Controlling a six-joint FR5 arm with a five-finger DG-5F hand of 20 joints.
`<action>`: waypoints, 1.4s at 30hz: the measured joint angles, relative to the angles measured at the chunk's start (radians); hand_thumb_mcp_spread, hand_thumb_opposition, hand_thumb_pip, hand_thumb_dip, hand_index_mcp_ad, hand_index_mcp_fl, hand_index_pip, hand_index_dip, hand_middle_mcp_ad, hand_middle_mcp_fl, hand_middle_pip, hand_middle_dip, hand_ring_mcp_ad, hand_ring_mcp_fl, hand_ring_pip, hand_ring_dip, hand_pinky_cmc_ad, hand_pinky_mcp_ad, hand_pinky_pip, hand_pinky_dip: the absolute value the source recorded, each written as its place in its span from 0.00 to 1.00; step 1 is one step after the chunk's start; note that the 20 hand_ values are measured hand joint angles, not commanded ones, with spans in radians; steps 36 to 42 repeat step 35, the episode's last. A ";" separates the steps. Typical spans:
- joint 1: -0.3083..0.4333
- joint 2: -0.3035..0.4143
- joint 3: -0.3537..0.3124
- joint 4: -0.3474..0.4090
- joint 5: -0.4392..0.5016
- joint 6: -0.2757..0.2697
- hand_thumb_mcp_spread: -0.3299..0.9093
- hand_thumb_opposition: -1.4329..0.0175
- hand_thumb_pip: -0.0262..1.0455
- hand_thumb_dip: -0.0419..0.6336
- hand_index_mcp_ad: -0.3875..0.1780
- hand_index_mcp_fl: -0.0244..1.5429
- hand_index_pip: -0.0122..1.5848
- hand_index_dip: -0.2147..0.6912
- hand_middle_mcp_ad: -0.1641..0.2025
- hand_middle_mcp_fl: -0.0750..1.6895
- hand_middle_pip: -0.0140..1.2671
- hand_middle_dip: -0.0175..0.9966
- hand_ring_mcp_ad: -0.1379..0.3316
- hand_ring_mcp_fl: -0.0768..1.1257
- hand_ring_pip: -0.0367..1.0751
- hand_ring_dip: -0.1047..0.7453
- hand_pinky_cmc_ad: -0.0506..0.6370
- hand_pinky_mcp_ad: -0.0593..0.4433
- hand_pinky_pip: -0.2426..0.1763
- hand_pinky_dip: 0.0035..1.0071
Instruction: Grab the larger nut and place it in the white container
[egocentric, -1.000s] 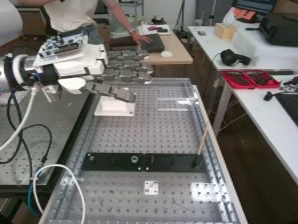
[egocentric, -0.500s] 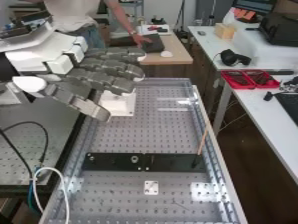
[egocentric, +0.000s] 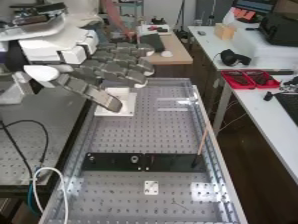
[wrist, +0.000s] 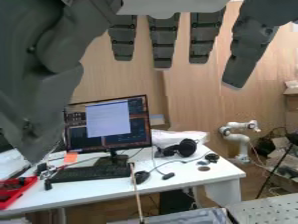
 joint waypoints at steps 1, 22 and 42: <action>0.010 0.003 0.004 -0.016 0.012 -0.008 0.35 0.42 0.58 0.21 0.45 0.06 0.08 0.21 0.68 0.06 0.12 0.25 0.68 0.07 0.11 0.30 0.72 0.87 0.32 0.50; 0.185 0.085 -0.017 -0.099 0.220 -0.071 0.36 0.42 0.56 0.21 0.45 0.06 0.08 0.22 0.67 0.06 0.12 0.25 0.69 0.07 0.11 0.30 0.72 0.87 0.32 0.49; 0.205 0.094 0.002 -0.138 0.235 -0.099 0.36 0.42 0.56 0.21 0.46 0.06 0.08 0.22 0.67 0.06 0.12 0.25 0.69 0.07 0.11 0.30 0.72 0.87 0.32 0.49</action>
